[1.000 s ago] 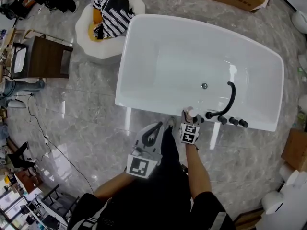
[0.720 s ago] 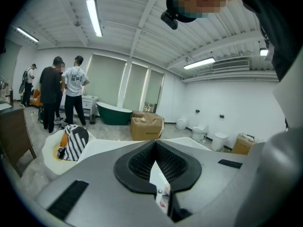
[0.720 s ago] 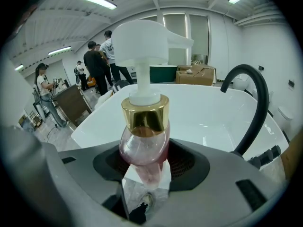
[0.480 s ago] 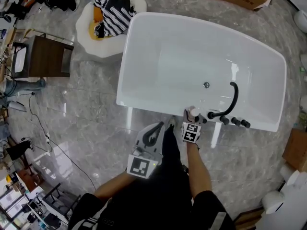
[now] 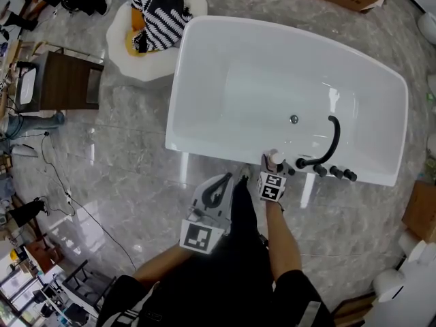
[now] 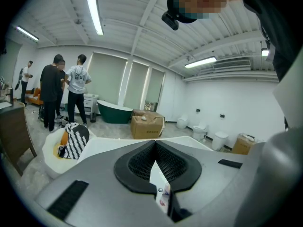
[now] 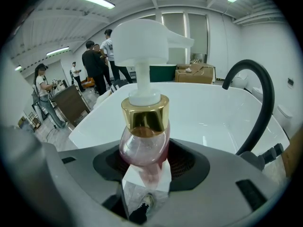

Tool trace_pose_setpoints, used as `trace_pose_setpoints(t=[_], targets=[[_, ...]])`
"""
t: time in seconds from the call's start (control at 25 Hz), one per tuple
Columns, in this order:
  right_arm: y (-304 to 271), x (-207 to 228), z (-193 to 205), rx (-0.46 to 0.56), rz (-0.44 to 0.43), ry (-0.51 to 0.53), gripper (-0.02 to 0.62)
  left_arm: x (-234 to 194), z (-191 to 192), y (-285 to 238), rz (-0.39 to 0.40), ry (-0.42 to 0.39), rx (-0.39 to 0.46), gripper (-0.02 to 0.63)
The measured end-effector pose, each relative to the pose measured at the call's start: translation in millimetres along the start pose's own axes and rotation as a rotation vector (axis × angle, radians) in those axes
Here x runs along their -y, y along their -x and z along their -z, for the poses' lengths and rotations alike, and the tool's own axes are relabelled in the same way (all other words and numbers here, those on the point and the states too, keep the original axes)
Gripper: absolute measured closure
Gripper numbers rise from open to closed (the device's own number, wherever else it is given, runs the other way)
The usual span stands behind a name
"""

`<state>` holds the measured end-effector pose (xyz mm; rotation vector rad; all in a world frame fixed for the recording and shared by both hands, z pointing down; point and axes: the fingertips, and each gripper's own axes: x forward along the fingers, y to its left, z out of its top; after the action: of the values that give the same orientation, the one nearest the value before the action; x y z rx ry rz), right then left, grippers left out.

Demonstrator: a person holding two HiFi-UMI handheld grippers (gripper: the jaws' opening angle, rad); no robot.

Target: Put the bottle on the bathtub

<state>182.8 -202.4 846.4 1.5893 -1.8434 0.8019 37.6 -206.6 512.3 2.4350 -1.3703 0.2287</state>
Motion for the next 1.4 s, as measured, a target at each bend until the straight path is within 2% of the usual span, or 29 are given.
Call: trace_pose_setpoints(t=[1.0, 1.4], targets=[[7.1, -9.6, 18.6, -0.002, 0.014, 0.045, 0.371, -4.0, -1.2, 6.6, 0.019, -0.004, 0.018, 0.59], [18.4, -12.8, 26.7, -0.024, 0.019, 0.027, 0.373, -5.4, 0.0, 15.6, 0.02, -0.005, 0.012, 0.591]])
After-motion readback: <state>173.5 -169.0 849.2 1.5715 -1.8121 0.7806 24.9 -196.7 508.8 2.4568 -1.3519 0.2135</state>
